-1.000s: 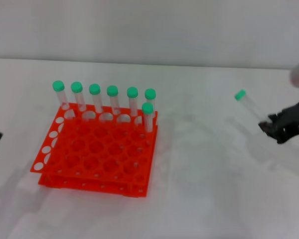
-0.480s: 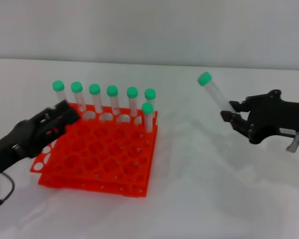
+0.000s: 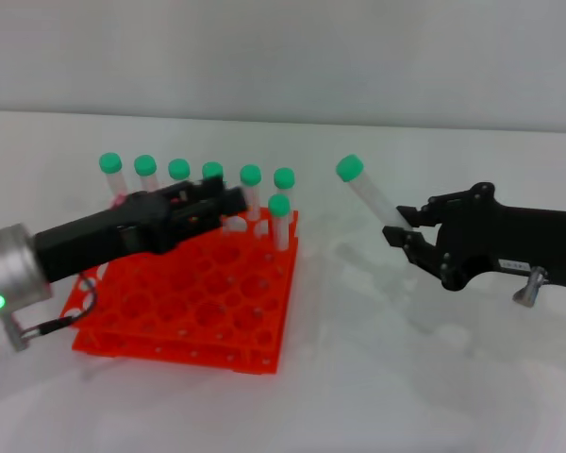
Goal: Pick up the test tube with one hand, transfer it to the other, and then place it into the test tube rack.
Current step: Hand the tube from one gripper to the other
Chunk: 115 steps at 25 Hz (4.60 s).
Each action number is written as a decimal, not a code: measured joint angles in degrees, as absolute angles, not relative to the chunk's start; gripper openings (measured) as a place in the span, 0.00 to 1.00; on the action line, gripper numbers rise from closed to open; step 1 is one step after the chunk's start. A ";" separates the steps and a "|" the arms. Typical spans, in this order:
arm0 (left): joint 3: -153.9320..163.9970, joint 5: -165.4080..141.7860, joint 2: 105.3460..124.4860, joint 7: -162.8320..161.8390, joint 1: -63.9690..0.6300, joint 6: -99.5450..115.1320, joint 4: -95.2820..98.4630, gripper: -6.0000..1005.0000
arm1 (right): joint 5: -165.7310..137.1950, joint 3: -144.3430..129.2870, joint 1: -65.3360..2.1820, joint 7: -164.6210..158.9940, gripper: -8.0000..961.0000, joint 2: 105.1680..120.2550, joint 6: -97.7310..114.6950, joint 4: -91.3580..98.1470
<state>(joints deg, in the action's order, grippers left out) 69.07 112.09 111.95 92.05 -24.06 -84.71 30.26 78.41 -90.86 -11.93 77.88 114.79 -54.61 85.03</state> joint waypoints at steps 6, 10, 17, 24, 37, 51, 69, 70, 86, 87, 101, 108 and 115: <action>69.04 107.11 114.04 92.01 -26.62 -82.65 33.34 0.61 | 78.38 -91.50 -12.80 77.98 0.21 114.78 -54.64 85.00; 69.01 103.84 115.83 92.06 -26.26 -80.59 36.82 0.61 | 78.17 -91.81 -13.35 77.84 0.21 114.83 -54.72 85.01; 68.99 101.87 117.34 94.17 -26.75 -79.61 37.50 0.60 | 77.96 -93.66 -13.97 77.62 0.21 114.87 -55.10 85.07; 68.99 102.13 118.77 99.82 -26.79 -79.60 37.53 0.60 | 77.98 -94.70 -14.27 77.32 0.21 114.96 -55.20 85.08; 69.27 103.29 119.13 103.33 -25.60 -80.09 37.01 0.60 | 78.34 -95.81 -14.79 76.53 0.21 115.04 -54.71 85.38; 69.44 104.50 119.18 105.85 -24.94 -80.54 36.96 0.39 | 78.39 -97.15 -15.54 76.55 0.21 115.13 -52.92 84.92; 69.41 108.52 119.00 108.07 -23.56 -82.03 35.34 0.08 | 78.15 -98.62 -15.65 77.30 0.21 115.15 -51.19 84.73; 69.41 108.49 118.96 108.00 -23.69 -82.02 35.01 0.09 | 78.15 -98.62 -15.65 77.30 0.21 115.14 -51.18 84.73; 69.11 108.69 118.97 108.42 -22.44 -85.41 34.63 0.42 | 78.09 -99.39 -15.74 77.08 0.22 115.14 -50.53 84.73; 69.08 108.76 118.99 108.41 -22.43 -85.32 34.61 0.47 | 78.08 -99.53 -15.74 77.07 0.22 115.13 -50.53 84.77; 69.30 108.68 119.09 107.56 -23.10 -83.34 34.59 0.79 | 77.25 -100.70 -15.96 77.02 0.23 115.05 -50.53 85.39; 69.41 108.41 119.01 106.03 -23.20 -83.23 34.57 0.70 | 77.08 -101.29 -16.02 77.03 0.23 115.05 -50.53 85.46; 69.44 108.31 119.00 105.82 -23.29 -83.23 34.75 0.50 | 76.52 -102.04 -16.25 76.92 0.23 115.13 -49.97 85.53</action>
